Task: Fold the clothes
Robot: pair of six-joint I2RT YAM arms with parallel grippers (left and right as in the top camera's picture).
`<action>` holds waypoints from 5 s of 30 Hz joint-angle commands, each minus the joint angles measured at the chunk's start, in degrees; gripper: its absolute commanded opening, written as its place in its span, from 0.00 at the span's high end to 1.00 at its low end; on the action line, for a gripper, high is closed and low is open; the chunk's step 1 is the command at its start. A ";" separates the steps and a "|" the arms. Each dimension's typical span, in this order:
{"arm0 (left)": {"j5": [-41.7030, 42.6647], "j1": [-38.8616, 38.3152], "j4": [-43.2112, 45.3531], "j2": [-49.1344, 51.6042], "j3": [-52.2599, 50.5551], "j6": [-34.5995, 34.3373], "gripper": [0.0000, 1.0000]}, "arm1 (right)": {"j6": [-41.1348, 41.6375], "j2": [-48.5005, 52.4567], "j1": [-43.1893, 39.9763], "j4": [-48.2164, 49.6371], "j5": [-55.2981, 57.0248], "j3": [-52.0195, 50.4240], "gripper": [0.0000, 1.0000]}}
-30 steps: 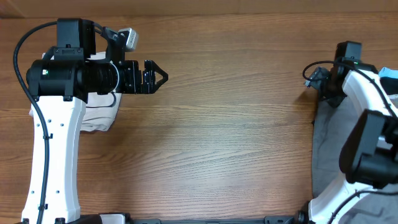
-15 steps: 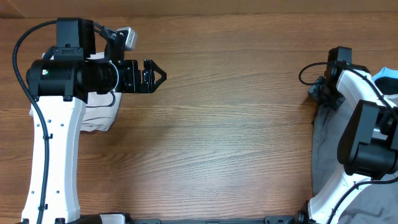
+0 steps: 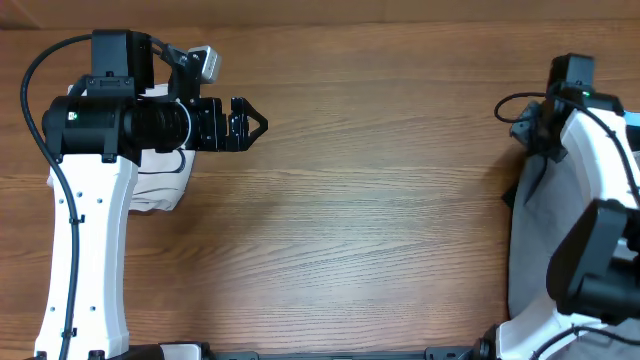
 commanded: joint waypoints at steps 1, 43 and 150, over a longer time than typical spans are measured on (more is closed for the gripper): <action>-0.31 -0.22 -0.13 -0.17 1.55 0.90 0.00 | -4.11 -1.92 2.34 0.52 -10.69 1.95 0.96; -5.03 8.85 -2.10 -0.17 1.62 1.57 0.00 | 4.61 -1.73 47.32 8.52 -7.21 2.89 0.20; -3.91 -24.59 44.52 51.78 2.01 -7.63 0.96 | 0.63 -21.09 22.21 -19.17 -15.30 8.17 0.54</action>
